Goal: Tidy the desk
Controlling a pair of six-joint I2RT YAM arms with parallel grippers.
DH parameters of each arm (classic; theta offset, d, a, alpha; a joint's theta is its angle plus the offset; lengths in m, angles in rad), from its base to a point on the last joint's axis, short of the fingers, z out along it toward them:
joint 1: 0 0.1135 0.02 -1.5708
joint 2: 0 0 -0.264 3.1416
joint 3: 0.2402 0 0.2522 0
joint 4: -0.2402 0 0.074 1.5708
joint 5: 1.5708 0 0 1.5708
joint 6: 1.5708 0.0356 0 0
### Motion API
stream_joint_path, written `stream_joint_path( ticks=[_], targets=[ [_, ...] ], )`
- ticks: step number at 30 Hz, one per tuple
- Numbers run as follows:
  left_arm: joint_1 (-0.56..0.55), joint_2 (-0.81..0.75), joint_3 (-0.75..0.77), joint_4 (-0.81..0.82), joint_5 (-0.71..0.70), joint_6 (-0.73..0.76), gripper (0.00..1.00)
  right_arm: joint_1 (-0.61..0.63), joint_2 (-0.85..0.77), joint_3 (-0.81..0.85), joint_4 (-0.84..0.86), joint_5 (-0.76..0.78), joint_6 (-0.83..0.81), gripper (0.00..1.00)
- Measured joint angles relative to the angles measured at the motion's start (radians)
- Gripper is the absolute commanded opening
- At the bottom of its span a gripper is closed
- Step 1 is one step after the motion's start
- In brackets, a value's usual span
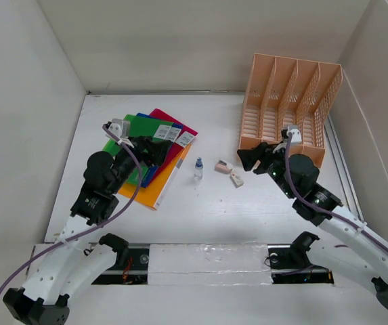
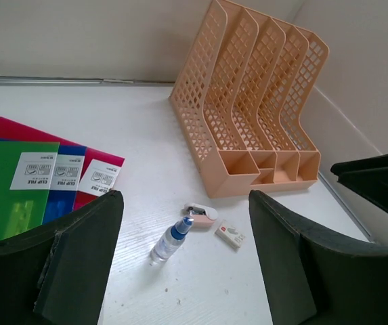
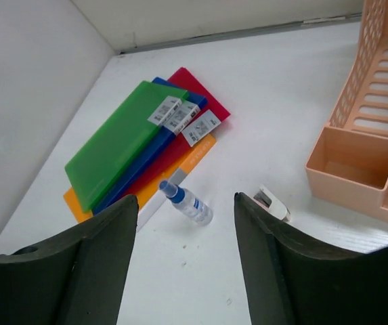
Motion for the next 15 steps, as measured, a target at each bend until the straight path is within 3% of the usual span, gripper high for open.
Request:
stream_joint_path(
  ticks=[1,3,4,5,7,10,11,12,13,14,15],
  targets=[
    [0.000,0.001,0.000,0.000,0.000,0.001,0.71,0.011,0.001,-0.006,0.000,0.005,-0.002,0.64],
    [0.000,0.005,0.000,-0.001,0.002,0.002,0.68,0.023,0.001,-0.008,0.001,0.005,-0.011,0.50],
    [0.000,0.008,0.000,-0.001,0.004,0.002,0.66,0.027,0.001,-0.008,0.005,-0.002,-0.016,0.41],
    [0.000,0.009,0.000,-0.001,0.005,0.003,0.60,0.028,0.001,-0.008,0.009,-0.011,-0.020,0.18],
    [0.000,0.011,0.000,0.000,0.006,0.005,0.49,0.028,0.004,-0.009,0.019,-0.033,-0.021,0.00],
    [0.000,0.018,0.000,0.001,0.007,0.005,0.32,0.029,0.034,-0.009,0.046,-0.052,-0.023,0.00],
    [0.000,0.022,0.000,0.000,0.009,0.004,0.19,0.034,0.050,-0.009,0.051,-0.053,-0.023,0.00],
    [0.000,0.025,0.000,0.000,0.011,0.003,0.14,0.040,0.071,-0.009,0.058,-0.051,-0.025,0.05],
    [0.000,0.026,0.000,0.000,0.012,0.004,0.08,0.048,0.096,-0.009,0.060,-0.049,-0.027,0.17],
    [0.000,0.026,0.000,0.000,0.012,0.006,0.01,0.055,0.119,-0.009,0.059,-0.045,-0.027,0.42],
    [0.000,0.026,0.000,0.002,0.011,0.005,0.00,0.062,0.145,-0.008,0.058,-0.041,-0.029,0.52]
  ],
)
